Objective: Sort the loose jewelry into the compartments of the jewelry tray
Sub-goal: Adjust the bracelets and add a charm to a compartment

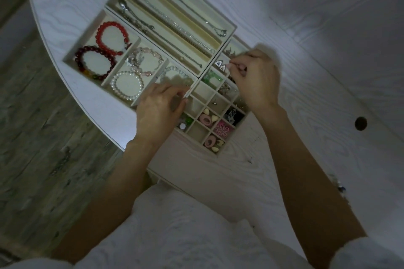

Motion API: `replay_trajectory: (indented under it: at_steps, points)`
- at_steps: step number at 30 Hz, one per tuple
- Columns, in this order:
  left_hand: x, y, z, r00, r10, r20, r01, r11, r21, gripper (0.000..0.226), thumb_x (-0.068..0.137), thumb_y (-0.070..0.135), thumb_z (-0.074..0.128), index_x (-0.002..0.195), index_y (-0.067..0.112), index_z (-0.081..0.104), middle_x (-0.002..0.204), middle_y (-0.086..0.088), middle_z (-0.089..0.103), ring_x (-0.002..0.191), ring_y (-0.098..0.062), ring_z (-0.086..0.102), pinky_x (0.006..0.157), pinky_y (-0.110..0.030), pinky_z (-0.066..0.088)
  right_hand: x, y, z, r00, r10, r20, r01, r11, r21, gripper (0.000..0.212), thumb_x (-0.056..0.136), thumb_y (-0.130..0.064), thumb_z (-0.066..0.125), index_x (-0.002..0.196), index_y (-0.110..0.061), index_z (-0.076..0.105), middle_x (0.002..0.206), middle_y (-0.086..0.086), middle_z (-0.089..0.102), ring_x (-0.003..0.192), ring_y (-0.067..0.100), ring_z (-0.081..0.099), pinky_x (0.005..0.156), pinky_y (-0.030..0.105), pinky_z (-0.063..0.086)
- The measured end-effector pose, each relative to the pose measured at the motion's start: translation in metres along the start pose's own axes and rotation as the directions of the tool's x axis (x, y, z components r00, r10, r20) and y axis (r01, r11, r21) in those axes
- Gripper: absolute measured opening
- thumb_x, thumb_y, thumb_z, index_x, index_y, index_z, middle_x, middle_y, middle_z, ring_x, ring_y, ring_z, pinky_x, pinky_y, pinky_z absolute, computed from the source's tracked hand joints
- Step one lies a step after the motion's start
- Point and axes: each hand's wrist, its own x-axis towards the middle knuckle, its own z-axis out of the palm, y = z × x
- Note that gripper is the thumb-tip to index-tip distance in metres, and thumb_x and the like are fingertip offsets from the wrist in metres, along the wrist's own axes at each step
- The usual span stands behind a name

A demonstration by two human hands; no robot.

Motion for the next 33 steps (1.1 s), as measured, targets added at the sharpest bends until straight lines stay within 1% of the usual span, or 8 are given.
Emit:
replay_trajectory:
  at_steps: [6,10,13,17,21,24,26,33]
  points:
    - [-0.005,0.042,0.01,0.981,0.192,0.036,-0.192,0.981,0.002,0.028,0.087,0.028,0.055,0.105,0.012,0.069,0.097,-0.008,0.067,0.086,-0.03,0.059,0.075,-0.035,0.043,-0.103,0.034,-0.049,0.984,0.031,-0.173,-0.017,0.997,0.08,0.017,0.091,-0.017,0.058,0.099,-0.008,0.07,0.09,0.007,0.062,0.087,0.019,0.05,0.074,0.02,0.032]
    - [-0.017,0.099,0.032,0.885,0.424,0.191,-0.407,0.905,-0.123,0.032,0.089,0.033,0.053,0.11,0.015,0.068,0.093,-0.001,0.068,0.085,-0.024,0.061,0.077,-0.034,0.045,-0.208,0.089,-0.05,0.942,0.278,-0.186,-0.278,0.96,0.03,0.019,0.089,-0.017,0.058,0.102,-0.009,0.069,0.101,0.011,0.06,0.099,0.022,0.048,0.082,0.028,0.039]
    - [-0.034,0.143,0.054,0.797,0.52,0.307,-0.438,0.848,-0.299,0.034,0.09,0.034,0.052,0.115,0.017,0.066,0.096,0.004,0.068,0.086,-0.016,0.062,0.075,-0.029,0.048,-0.27,0.133,-0.042,0.811,0.536,-0.235,-0.549,0.836,0.015,0.021,0.086,-0.011,0.062,0.107,-0.008,0.067,0.12,0.02,0.052,0.11,0.034,0.045,0.092,0.044,0.041]
    - [-0.067,0.211,0.107,0.592,0.533,0.604,-0.401,0.845,-0.353,0.039,0.093,0.03,0.057,0.13,0.019,0.055,0.119,0.0,0.06,0.105,-0.018,0.056,0.084,-0.034,0.05,-0.325,0.174,-0.038,0.521,0.833,-0.186,-0.828,0.546,0.126,0.039,0.083,-0.009,0.068,0.12,0.0,0.058,0.123,0.031,0.044,0.104,0.047,0.046,0.089,0.047,0.038]
    - [-0.083,0.26,0.159,0.486,0.535,0.691,-0.524,0.811,-0.26,0.044,0.093,0.026,0.058,0.136,0.018,0.05,0.129,-0.009,0.049,0.117,-0.026,0.045,0.091,-0.035,0.042,-0.337,0.184,-0.028,0.659,0.724,-0.204,-0.695,0.69,0.202,0.024,0.077,0.001,0.067,0.101,0.005,0.064,0.107,0.033,0.054,0.095,0.05,0.053,0.081,0.053,0.049]
    - [-0.092,0.278,0.173,0.37,0.625,0.687,-0.686,0.682,-0.252,0.038,0.08,0.018,0.072,0.116,0.012,0.065,0.113,-0.015,0.058,0.1,-0.035,0.053,0.078,-0.038,0.049,-0.347,0.195,-0.031,0.729,0.659,-0.185,-0.616,0.75,0.242,0.019,0.08,0.0,0.064,0.098,0.0,0.068,0.109,0.026,0.056,0.097,0.043,0.054,0.084,0.046,0.05]
    - [-0.093,0.275,0.175,0.375,0.645,0.665,-0.708,0.663,-0.243,0.031,0.069,0.013,0.08,0.096,0.008,0.069,0.098,-0.016,0.062,0.085,-0.036,0.058,0.065,-0.038,0.055,-0.354,0.206,-0.035,0.743,0.64,-0.196,-0.605,0.767,0.211,0.014,0.081,-0.002,0.066,0.093,-0.005,0.07,0.107,0.02,0.057,0.095,0.039,0.053,0.083,0.041,0.047]
    - [-0.077,0.253,0.165,0.63,0.383,0.675,-0.415,0.901,-0.124,0.02,0.085,0.01,0.065,0.105,0.009,0.066,0.098,-0.009,0.066,0.088,-0.025,0.062,0.079,-0.033,0.048,-0.356,0.244,-0.053,0.643,0.729,-0.234,-0.637,0.679,0.365,0.015,0.083,-0.007,0.064,0.098,-0.005,0.063,0.107,0.014,0.052,0.092,0.028,0.054,0.072,0.027,0.041]
